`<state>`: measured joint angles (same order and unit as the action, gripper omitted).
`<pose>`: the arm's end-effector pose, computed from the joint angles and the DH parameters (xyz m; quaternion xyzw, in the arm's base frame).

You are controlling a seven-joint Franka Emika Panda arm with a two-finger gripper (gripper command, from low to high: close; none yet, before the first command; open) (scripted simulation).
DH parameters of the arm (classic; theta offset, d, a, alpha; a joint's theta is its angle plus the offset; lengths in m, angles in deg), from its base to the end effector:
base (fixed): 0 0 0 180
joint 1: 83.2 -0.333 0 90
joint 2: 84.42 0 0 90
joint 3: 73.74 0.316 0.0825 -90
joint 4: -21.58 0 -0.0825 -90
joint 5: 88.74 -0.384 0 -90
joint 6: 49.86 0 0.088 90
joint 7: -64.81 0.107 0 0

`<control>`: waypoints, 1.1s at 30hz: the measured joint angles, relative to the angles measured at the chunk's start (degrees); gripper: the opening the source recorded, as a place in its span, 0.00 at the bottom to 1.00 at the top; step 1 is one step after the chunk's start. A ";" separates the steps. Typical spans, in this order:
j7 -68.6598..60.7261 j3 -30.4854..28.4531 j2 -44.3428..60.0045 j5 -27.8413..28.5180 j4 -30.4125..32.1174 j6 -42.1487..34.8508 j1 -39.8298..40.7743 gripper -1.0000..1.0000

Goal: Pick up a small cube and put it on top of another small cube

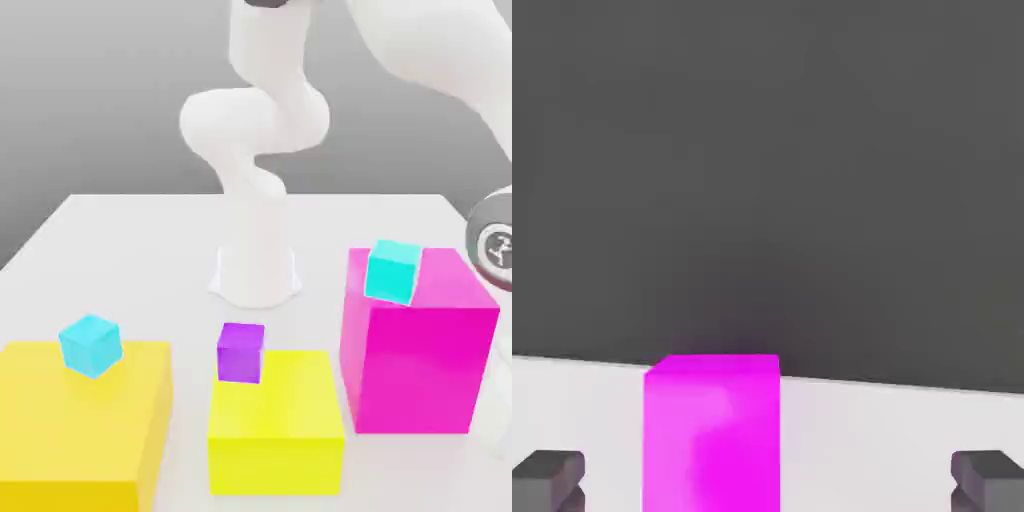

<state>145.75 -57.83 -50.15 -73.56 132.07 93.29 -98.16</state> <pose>0.5370 0.3162 0.1854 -0.9381 0.3464 -0.0033 0.0017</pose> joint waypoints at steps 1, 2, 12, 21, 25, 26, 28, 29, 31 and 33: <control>0.47 -0.57 2.07 0.55 -0.54 1.33 -0.57 0.50; 0.83 -1.27 4.14 1.02 -1.08 2.78 -1.19 0.50; 0.34 -0.88 2.57 0.20 -0.67 1.65 -1.00 0.00; 0.72 -6.47 -15.37 -6.71 11.25 -3.68 10.18 0.00; 2.02 -11.19 -23.44 -9.15 17.59 -5.22 15.39 0.00; 2.47 -12.49 -25.55 -9.63 19.24 -5.63 16.70 0.00; 3.59 -15.13 -29.89 -10.38 22.64 -6.50 21.18 0.00; 4.21 -16.03 -32.01 -10.64 24.29 -6.92 22.95 0.00; 5.49 -17.37 -36.17 -11.09 27.54 -7.72 27.54 0.00; 6.80 -18.83 -40.32 -11.50 30.76 -8.48 30.05 0.00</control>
<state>152.55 -76.65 -90.47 -85.06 162.83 84.81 -68.11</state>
